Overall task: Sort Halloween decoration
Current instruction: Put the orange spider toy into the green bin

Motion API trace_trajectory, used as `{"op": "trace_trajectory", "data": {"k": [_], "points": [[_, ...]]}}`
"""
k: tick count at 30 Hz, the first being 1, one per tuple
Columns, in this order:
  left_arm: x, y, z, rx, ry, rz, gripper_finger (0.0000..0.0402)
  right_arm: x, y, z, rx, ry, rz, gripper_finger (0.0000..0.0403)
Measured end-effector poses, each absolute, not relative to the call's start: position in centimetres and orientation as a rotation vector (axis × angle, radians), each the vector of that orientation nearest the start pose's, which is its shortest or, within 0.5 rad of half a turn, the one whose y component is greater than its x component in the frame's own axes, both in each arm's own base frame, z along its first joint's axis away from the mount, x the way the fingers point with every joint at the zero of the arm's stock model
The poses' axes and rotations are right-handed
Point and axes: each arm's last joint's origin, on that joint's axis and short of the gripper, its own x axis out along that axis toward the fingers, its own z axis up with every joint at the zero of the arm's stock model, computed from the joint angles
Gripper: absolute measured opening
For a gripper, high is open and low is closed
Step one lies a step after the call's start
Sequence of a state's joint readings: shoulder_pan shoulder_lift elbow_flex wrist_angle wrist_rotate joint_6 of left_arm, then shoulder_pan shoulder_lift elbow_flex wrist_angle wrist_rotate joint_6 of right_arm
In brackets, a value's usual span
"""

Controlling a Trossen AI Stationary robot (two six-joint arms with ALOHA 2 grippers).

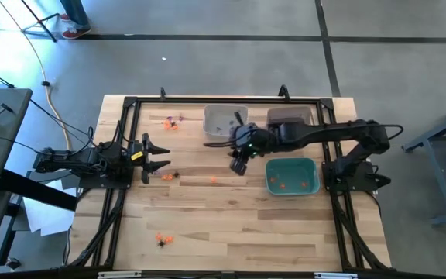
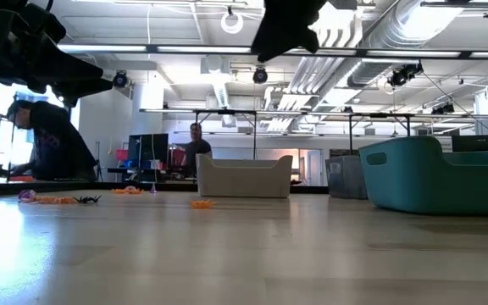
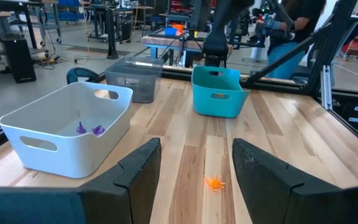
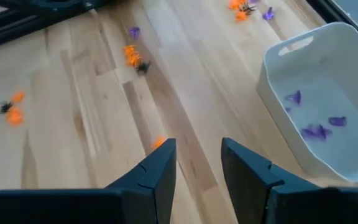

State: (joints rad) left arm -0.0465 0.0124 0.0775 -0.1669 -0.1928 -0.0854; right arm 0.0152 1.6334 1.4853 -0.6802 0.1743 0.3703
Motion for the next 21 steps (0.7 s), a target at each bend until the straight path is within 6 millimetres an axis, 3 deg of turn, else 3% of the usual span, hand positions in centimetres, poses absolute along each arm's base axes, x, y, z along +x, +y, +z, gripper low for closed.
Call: {"op": "trace_trajectory", "data": {"k": [12,21], "points": [[9.2,0.1,17.3,-0.073,0.095,0.15,0.0186,41.2,0.6,24.4,0.46,0.812,-0.295,0.0122],[9.2,0.1,17.3,-0.073,0.095,0.151,0.0186,43.2,0.8,19.1,0.511,0.904,-0.321,0.0122]]}}
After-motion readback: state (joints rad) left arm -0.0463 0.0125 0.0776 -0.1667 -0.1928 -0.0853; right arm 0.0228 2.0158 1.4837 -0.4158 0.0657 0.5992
